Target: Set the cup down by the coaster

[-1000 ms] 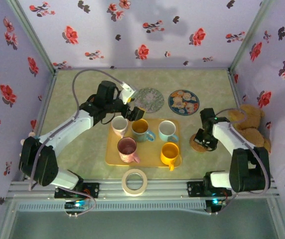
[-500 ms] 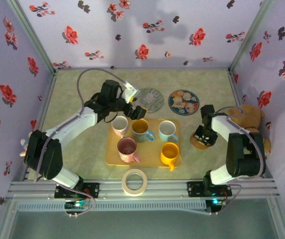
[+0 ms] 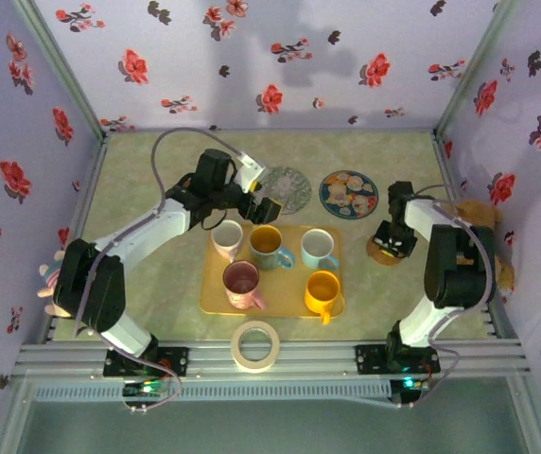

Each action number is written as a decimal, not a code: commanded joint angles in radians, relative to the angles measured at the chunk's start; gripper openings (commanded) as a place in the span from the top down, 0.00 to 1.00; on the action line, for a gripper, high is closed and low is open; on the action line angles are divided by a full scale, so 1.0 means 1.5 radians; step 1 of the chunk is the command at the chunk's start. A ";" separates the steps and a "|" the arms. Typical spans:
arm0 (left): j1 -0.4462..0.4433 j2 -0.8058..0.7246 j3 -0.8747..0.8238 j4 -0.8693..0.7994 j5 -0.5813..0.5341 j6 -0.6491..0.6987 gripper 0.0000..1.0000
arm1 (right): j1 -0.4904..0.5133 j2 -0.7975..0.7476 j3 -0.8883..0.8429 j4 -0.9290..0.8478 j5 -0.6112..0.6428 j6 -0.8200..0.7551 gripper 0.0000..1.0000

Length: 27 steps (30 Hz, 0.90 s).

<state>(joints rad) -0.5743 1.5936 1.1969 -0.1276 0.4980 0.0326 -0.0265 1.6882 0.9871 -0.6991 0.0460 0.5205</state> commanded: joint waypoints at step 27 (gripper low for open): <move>-0.005 0.070 0.097 0.009 -0.066 -0.036 0.01 | -0.080 0.153 0.186 0.062 0.060 -0.080 1.00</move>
<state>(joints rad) -0.5743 1.6730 1.3121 -0.1337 0.4183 0.0013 -0.1364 1.8847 1.2243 -0.6197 0.1219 0.4252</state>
